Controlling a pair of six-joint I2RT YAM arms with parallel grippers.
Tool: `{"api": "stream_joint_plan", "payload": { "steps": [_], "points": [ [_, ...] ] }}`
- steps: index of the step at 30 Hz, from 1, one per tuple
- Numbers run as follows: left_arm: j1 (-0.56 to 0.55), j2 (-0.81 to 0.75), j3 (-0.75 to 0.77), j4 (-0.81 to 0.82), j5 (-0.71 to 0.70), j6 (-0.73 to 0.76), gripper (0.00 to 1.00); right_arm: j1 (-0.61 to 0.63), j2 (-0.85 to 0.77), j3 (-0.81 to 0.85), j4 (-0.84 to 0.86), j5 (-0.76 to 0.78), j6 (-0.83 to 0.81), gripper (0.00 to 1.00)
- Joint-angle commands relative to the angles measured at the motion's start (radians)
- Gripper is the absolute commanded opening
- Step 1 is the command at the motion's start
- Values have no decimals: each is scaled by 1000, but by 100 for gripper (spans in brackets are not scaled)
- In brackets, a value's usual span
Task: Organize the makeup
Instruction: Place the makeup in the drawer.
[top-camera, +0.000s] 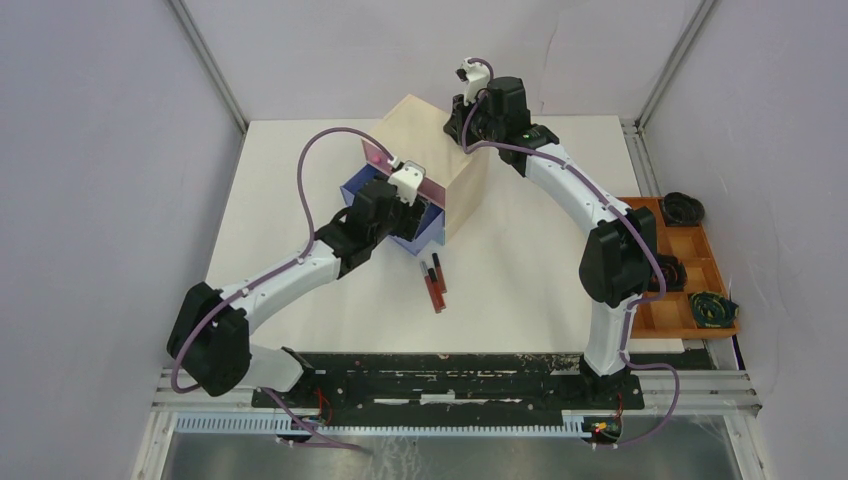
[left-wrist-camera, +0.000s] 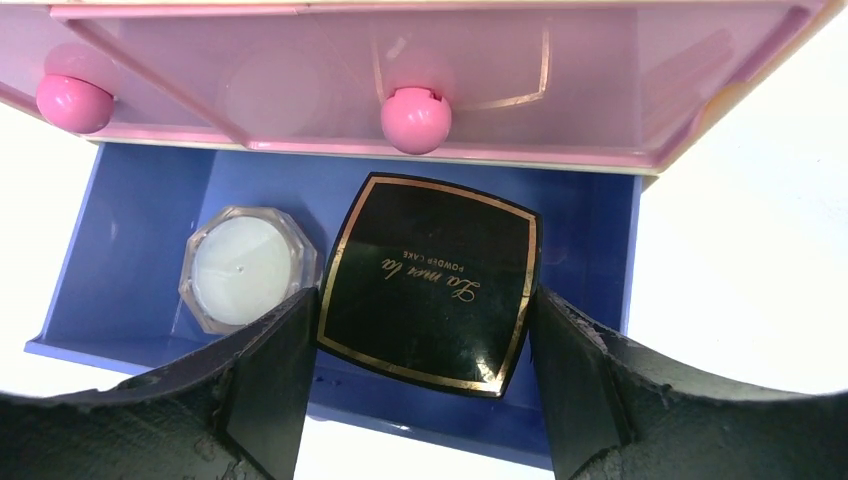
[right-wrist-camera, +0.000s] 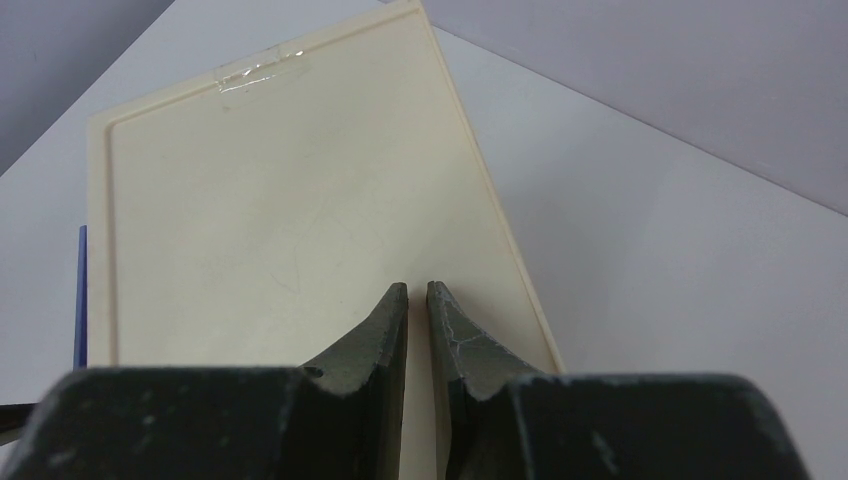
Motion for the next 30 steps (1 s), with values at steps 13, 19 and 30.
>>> {"api": "stream_joint_plan", "payload": {
  "steps": [13, 19, 30],
  "points": [
    [6, -72, -7, 100, -15, -42, 99, -30, 169, -129, -499, 107, -29, 20],
    [45, -177, -51, 107, -50, -97, 96, -30, 175, -121, -503, 102, -29, 20],
    [50, -405, -301, 128, -339, -299, 3, -30, 181, -104, -512, 101, -28, 20]
  ]
}}
